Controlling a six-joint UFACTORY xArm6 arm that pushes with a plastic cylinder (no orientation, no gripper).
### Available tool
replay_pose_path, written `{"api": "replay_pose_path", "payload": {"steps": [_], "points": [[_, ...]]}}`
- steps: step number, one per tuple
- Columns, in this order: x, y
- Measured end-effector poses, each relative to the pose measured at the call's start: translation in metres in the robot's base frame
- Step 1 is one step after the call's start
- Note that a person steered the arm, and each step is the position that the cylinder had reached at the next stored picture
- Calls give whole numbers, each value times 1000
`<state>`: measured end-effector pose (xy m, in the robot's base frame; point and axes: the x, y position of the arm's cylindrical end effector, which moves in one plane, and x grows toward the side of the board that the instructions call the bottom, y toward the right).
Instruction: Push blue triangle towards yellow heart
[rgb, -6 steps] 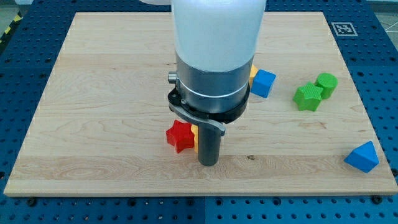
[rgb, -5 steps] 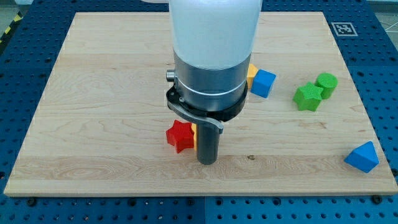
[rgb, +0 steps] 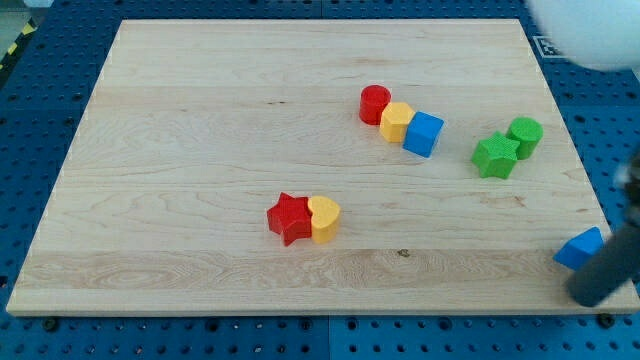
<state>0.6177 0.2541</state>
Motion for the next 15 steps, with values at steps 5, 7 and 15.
{"api": "replay_pose_path", "payload": {"steps": [5, 7, 15], "points": [[-33, -16], [-33, -108], [-86, -160]]}}
